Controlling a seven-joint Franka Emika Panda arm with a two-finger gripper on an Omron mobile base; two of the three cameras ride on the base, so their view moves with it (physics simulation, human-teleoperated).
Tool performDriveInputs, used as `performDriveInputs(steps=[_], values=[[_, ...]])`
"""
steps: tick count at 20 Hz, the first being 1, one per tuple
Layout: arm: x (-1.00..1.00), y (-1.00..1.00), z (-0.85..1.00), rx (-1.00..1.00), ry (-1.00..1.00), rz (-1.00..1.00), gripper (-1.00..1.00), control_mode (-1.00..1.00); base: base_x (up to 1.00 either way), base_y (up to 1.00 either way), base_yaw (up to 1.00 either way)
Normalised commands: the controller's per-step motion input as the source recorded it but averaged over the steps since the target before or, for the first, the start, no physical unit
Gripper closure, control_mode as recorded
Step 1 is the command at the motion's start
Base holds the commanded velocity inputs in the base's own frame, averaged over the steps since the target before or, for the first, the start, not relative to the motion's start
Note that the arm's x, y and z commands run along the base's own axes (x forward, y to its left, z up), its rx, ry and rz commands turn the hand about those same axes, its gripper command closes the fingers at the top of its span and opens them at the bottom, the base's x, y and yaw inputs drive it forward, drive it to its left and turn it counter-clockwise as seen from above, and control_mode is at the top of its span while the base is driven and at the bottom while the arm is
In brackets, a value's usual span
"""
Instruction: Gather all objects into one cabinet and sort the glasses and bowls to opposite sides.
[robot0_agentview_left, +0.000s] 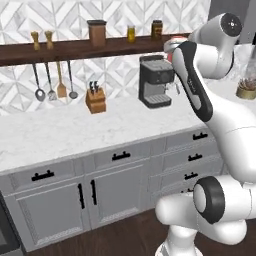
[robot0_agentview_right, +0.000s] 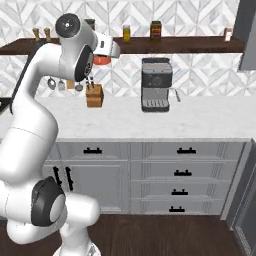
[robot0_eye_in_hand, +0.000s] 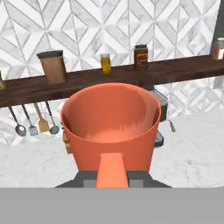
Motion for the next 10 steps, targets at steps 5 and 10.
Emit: performDriveInputs(steps=[5,10], values=[[0.0,0.0,0.0,0.0,0.0,0.0,1.0,1.0,-0.61,0.19,0.63],[0.0,0.0,0.0,0.0,0.0,0.0,1.0,1.0,-0.66,0.45,0.58]])
